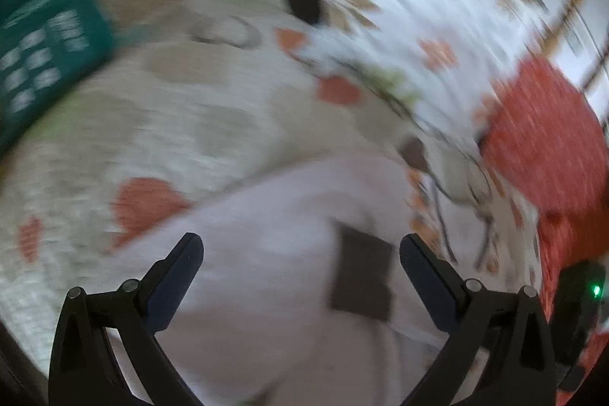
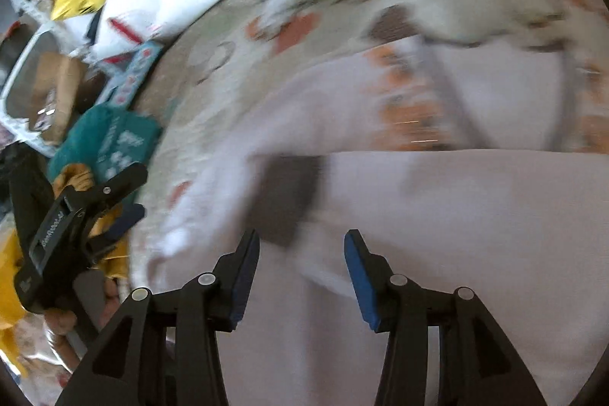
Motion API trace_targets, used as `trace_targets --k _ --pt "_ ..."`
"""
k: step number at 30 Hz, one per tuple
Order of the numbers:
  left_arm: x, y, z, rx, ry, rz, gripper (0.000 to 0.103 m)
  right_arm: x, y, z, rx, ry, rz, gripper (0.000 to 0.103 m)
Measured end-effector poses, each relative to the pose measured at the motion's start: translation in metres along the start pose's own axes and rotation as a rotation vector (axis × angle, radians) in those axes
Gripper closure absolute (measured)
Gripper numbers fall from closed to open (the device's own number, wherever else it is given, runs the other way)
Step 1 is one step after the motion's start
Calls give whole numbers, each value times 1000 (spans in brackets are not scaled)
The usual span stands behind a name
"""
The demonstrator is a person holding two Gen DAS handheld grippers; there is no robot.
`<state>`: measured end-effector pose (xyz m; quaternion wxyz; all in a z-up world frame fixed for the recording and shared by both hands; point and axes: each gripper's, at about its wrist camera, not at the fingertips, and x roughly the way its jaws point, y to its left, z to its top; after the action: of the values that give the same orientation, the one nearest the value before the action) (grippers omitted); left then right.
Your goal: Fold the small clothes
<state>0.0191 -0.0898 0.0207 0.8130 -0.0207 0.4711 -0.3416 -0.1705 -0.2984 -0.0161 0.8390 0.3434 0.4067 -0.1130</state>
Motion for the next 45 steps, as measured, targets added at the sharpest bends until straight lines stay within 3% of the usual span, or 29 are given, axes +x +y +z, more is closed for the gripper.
trace_targets --k 3,5,8,10,14,16,17,18,21,24,25,27,32,35,36,37,38,40,42,45 --pt "25 -34 -20 104 75 -1 13 -29 -48 -7 58 -15 -82 52" --pt "42 -46 -28 148 126 41 13 -44 -80 -14 100 -23 -148 52" --pt "72 -53 -43 232 216 219 23 -65 -124 -21 138 -38 -261 52" --pt "75 -58 -47 294 189 310 23 -79 -150 -27 180 -48 -319 53" --pt "67 -53 -44 275 181 387 23 -104 -178 -36 215 -71 -290 65" --pt "53 -50 -38 266 128 441 29 -110 -172 -38 198 -89 -417 62" --pt "41 -53 -36 265 92 421 31 -115 -170 -38 188 -105 -480 59" --pt "29 -57 -34 269 57 370 31 -119 -166 -40 179 -130 -487 57" --pt "8 -69 -38 309 5 220 31 -125 -159 -42 176 -172 -421 57" --pt "30 -83 -59 356 106 123 31 -110 -139 -42 147 -181 -360 57" --pt "41 -83 -70 363 155 124 31 -99 -132 -42 130 -163 -344 57" --pt "70 -78 -85 376 309 201 27 -77 -125 -46 120 -121 -342 57" --pt "53 -65 -83 335 246 230 23 -72 -125 -53 127 -142 -361 55" --pt "38 -42 -78 341 126 408 23 -74 -119 -55 105 -142 -373 51" --pt "33 -27 -74 318 108 481 23 -75 -115 -56 93 -145 -375 50" --pt "32 -15 -71 293 116 496 23 -75 -110 -56 83 -148 -372 49" --pt "31 -3 -68 252 130 482 23 -75 -106 -57 75 -151 -368 49" --pt "18 27 -62 120 159 359 23 -75 -90 -59 44 -164 -350 49" --pt "8 52 -59 21 178 296 23 -72 -66 -61 -10 -174 -333 49" --pt "3 84 -56 -55 192 375 23 -56 -23 -66 -111 -146 -284 48"
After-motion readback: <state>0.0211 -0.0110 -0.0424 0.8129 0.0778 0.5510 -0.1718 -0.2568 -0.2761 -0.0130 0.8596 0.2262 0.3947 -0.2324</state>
